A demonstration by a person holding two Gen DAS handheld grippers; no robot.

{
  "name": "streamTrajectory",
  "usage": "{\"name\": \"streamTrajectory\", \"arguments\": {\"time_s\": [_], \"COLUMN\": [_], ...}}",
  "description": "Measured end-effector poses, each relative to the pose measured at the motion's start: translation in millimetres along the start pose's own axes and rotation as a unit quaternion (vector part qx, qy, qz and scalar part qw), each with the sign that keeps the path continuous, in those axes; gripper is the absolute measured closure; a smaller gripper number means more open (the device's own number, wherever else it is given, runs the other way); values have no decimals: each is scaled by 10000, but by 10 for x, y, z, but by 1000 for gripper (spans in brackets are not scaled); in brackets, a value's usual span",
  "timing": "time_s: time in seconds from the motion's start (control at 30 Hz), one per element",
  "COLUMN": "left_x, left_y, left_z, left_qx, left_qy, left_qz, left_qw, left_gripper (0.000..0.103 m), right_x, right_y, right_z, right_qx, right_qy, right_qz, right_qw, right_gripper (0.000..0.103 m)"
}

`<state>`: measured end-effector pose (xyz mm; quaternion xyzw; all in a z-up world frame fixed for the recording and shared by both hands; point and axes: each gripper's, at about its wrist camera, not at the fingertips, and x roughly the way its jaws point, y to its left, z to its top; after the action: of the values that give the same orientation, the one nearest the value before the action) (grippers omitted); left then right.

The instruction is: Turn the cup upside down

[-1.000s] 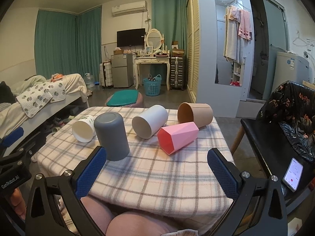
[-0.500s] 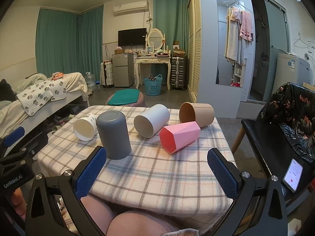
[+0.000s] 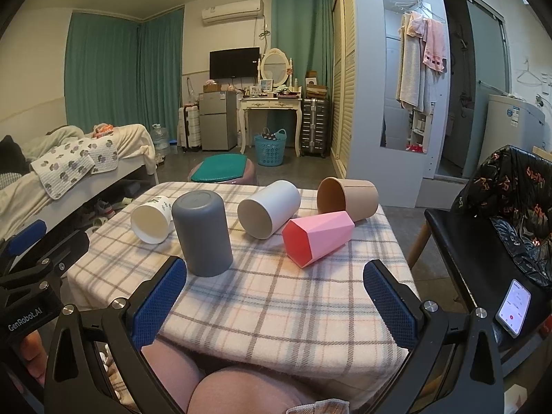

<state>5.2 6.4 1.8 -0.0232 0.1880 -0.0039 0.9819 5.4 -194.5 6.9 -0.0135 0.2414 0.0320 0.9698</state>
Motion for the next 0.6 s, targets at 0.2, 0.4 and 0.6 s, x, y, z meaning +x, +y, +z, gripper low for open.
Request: {"name": "streamTrajectory", "arguments": {"time_s": [0.2, 0.4, 0.6], "left_x": [1, 8, 17], "left_y": [-3, -6, -9], "left_z": [0, -4, -25], "left_qx": [-4, 2, -7], "left_qy": [-2, 2, 8], "left_qz": [3, -10, -26], "left_qw": [10000, 10000, 10000], "left_gripper": [3, 3, 3], "right_x": [8, 12, 30], "right_y": [5, 9, 22], "right_z": [-3, -9, -25], "right_qx": [-3, -9, -17], "right_qy": [32, 47, 86], "right_qz": [15, 23, 40], "right_qw": [10000, 10000, 10000], "right_gripper": [0, 0, 0]}}
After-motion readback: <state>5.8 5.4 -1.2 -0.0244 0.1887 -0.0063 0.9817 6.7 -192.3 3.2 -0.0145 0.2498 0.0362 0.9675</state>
